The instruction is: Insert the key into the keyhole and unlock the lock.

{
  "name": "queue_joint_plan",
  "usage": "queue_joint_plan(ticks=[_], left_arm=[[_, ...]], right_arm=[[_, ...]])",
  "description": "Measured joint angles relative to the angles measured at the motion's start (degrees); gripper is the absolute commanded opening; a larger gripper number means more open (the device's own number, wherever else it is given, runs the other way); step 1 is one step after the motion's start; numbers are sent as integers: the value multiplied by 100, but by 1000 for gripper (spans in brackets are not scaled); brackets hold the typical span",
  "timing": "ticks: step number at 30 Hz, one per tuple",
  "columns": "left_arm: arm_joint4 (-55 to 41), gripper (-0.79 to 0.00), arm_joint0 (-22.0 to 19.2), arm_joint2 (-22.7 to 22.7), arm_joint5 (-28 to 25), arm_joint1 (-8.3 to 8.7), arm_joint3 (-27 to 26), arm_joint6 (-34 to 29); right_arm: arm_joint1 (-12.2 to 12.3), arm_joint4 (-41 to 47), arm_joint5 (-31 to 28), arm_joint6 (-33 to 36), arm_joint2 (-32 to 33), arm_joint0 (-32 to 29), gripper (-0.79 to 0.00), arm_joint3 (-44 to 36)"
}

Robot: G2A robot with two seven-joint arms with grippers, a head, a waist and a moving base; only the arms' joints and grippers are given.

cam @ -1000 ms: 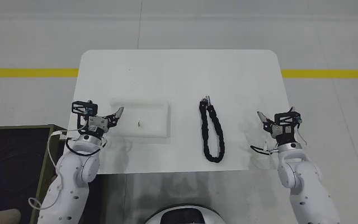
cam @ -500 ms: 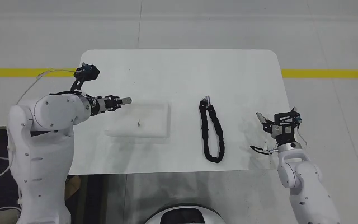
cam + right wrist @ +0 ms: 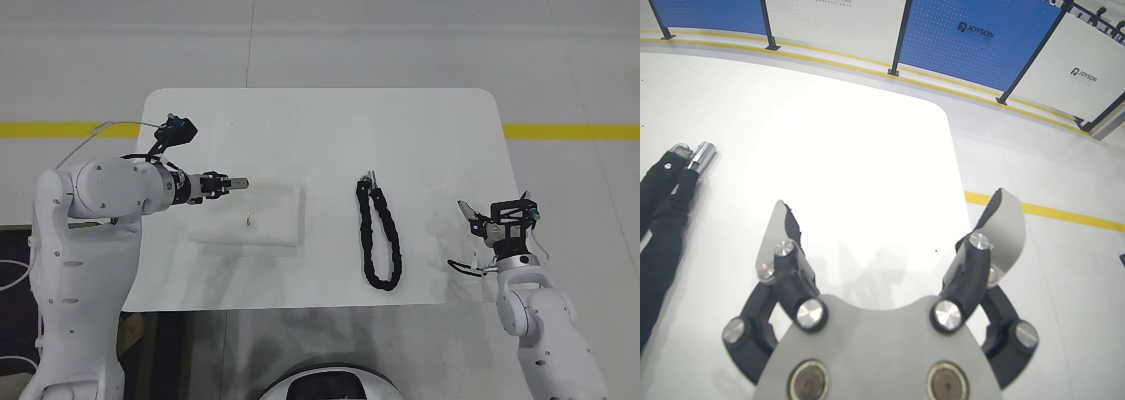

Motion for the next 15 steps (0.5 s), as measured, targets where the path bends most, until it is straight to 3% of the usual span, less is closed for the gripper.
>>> queue_joint_plan(ticks=[4,11,12,15], left_arm=[[-217,0,33,255,-228,12,53,17],[82,-12,-583,1498,3,196,518,0],[91,-148,-618,1593,1,226,580,0],[134,-268,-687,1815,1,323,807,0]], right_arm=[[0,0,0,0,0,0,0,0],[0,0,0,0,0,0,0,0],[0,0,0,0,0,0,0,0],[0,0,0,0,0,0,0,0]])
